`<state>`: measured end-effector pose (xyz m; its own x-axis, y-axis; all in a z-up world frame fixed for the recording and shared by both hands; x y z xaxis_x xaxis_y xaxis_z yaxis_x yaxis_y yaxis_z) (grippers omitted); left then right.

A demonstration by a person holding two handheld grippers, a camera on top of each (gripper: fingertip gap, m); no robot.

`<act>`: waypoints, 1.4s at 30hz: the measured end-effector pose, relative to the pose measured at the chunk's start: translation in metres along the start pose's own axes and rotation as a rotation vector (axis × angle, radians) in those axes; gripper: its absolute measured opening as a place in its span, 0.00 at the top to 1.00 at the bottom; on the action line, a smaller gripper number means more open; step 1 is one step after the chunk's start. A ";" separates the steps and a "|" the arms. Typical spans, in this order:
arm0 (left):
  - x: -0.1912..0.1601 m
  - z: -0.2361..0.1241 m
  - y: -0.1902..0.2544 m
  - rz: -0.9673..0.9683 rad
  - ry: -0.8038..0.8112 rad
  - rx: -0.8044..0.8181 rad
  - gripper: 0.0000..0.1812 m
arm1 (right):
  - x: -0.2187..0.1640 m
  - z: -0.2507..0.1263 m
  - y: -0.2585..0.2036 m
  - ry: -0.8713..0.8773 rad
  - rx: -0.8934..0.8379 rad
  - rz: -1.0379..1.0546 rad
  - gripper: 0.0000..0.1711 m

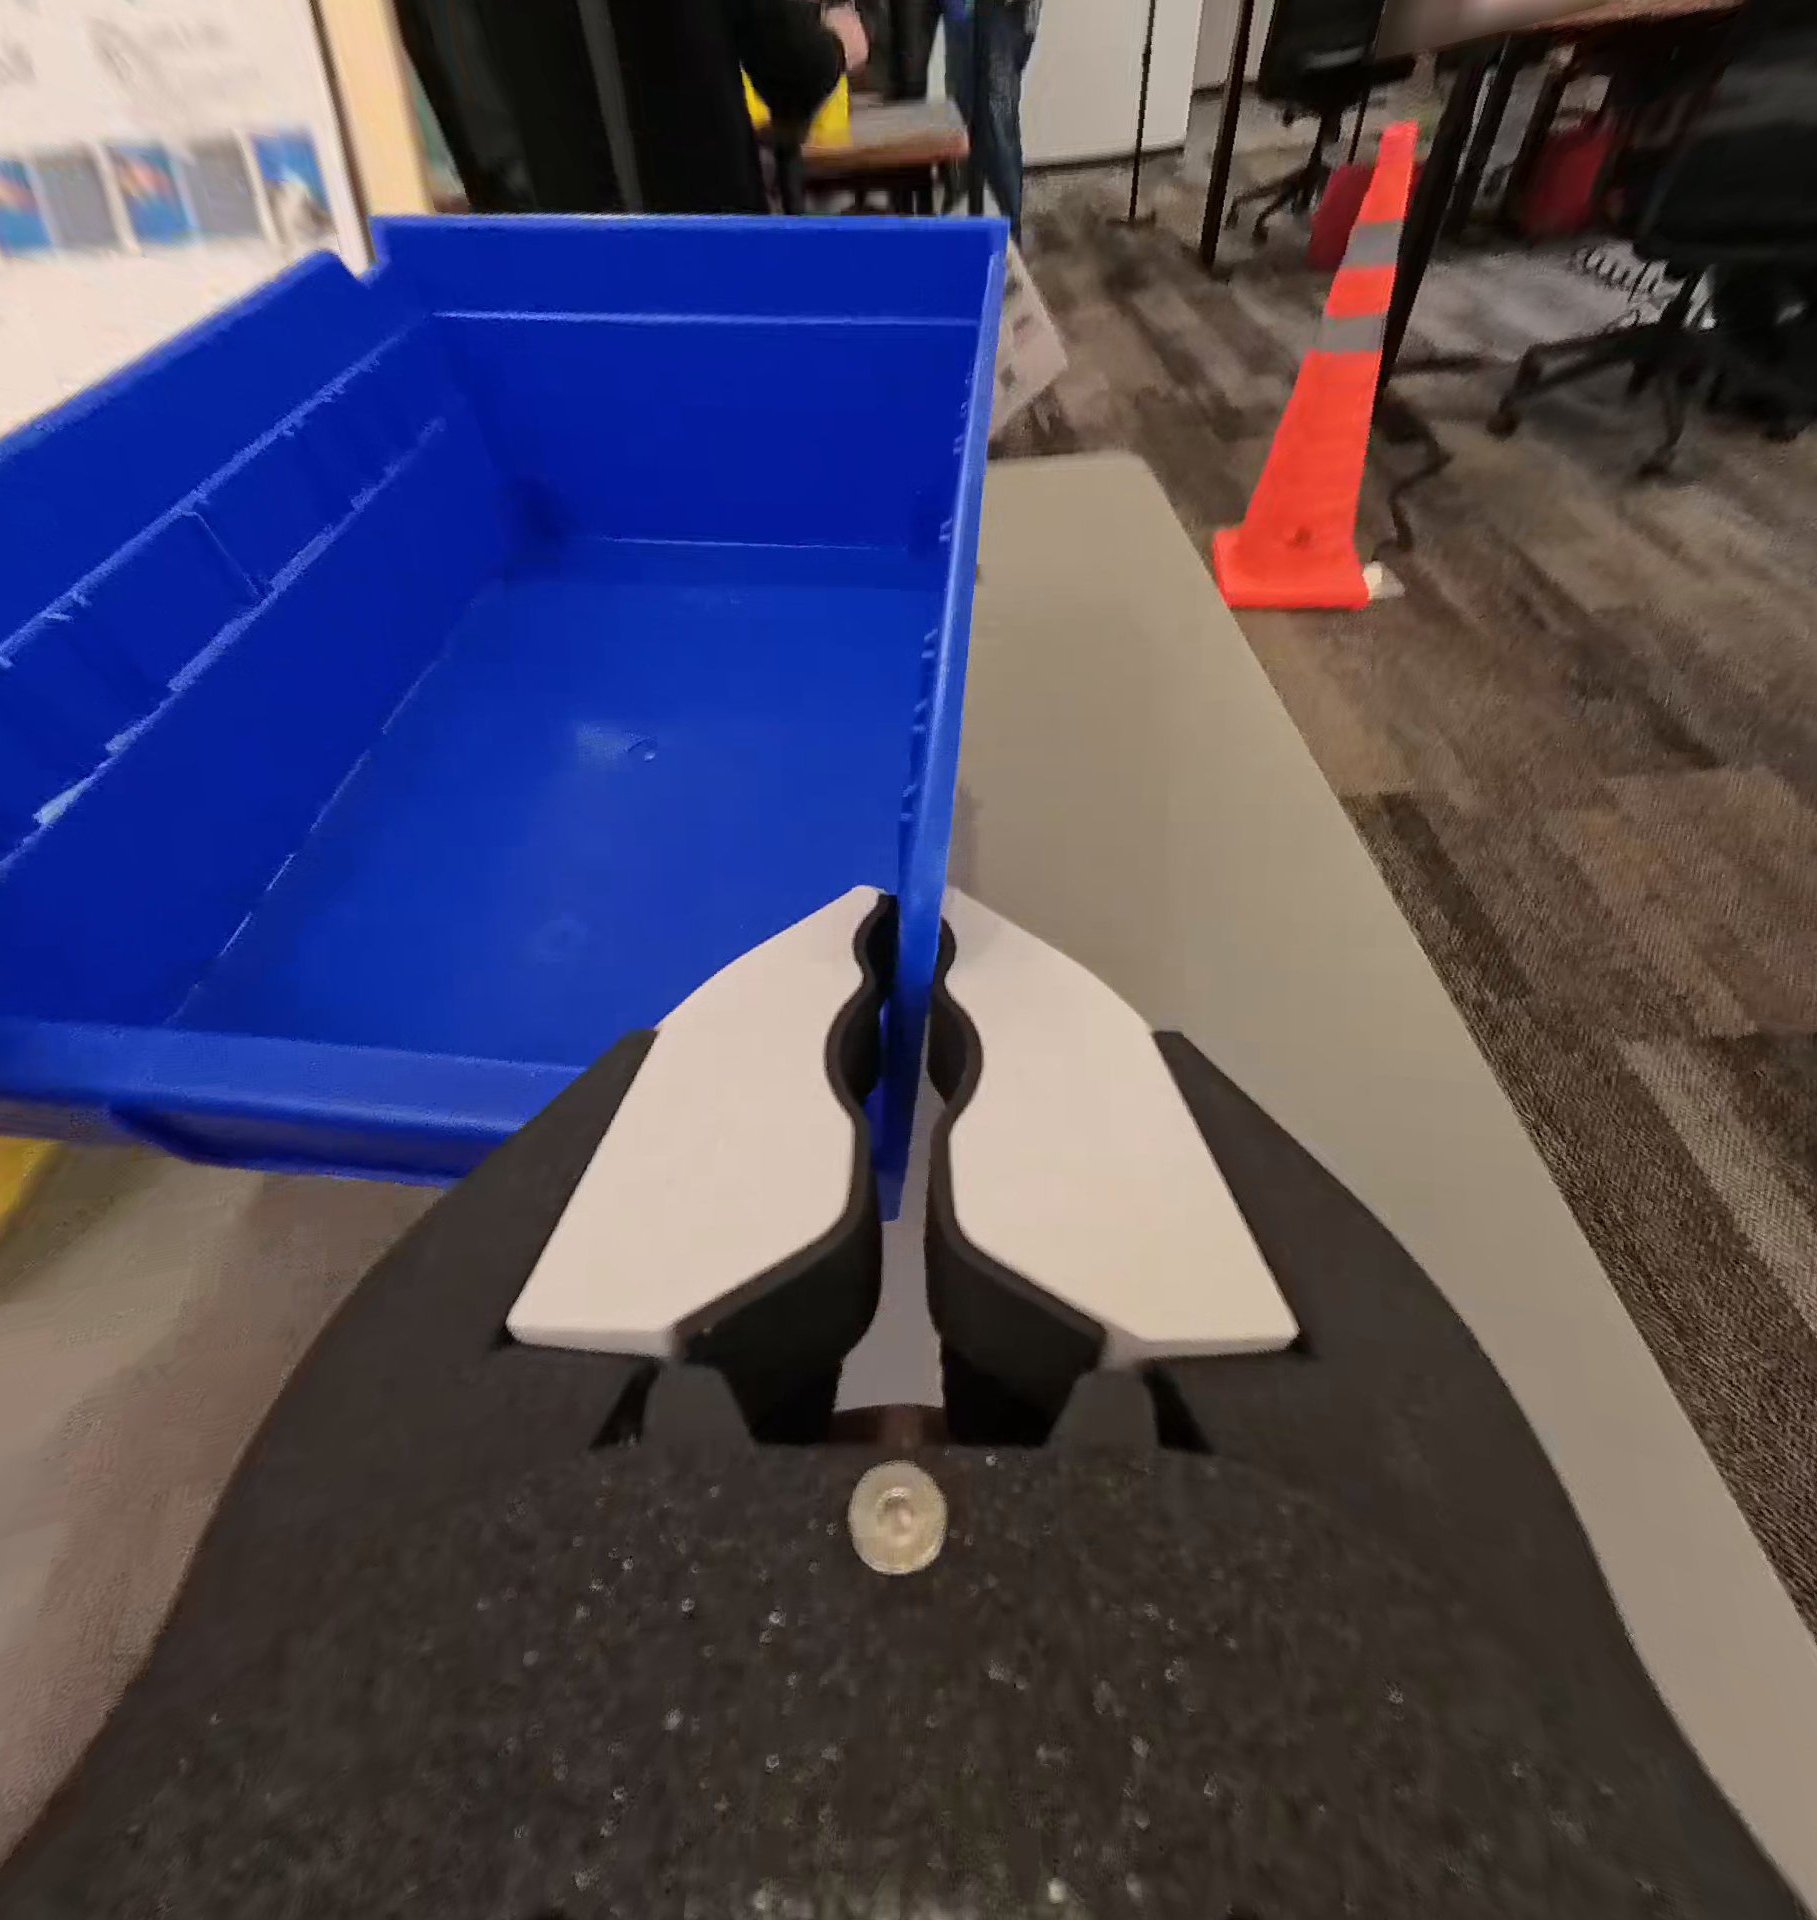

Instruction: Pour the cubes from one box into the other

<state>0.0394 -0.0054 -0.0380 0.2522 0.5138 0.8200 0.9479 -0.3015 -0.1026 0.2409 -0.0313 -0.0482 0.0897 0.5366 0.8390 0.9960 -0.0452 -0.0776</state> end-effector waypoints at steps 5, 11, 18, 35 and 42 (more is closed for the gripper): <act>-0.034 0.037 0.014 -0.109 -0.080 -0.018 0.98 | -0.019 0.030 0.014 -0.082 -0.026 -0.067 0.99; -0.044 0.053 0.022 -0.079 -0.104 -0.025 0.98 | -0.025 0.050 0.024 -0.129 -0.010 -0.068 0.99; -0.049 0.053 0.021 -0.026 -0.134 -0.067 0.83 | -0.031 0.052 0.037 -0.080 -0.062 0.007 0.90; -0.115 -0.065 -0.265 -0.108 -0.070 -0.040 0.63 | -0.029 -0.001 -0.252 -0.007 0.523 -0.148 0.60; -0.140 -0.017 -0.272 -0.193 -0.150 -0.175 0.79 | -0.065 0.049 -0.293 -0.157 0.268 -0.081 0.75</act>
<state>-0.2567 -0.0092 -0.1152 0.1091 0.6837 0.7215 0.9365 -0.3140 0.1560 -0.0569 -0.0122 -0.1066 -0.0119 0.6539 0.7565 0.9616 0.2150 -0.1706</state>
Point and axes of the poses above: each gripper's, where its closed fingertips meet, z out along the fingers, x out of its top, y = z × x across the jaws, the point moved 4 cm from there along -z, back along the fingers, and after that the axes turned 15 degrees about -y, right-handed, at the moved point
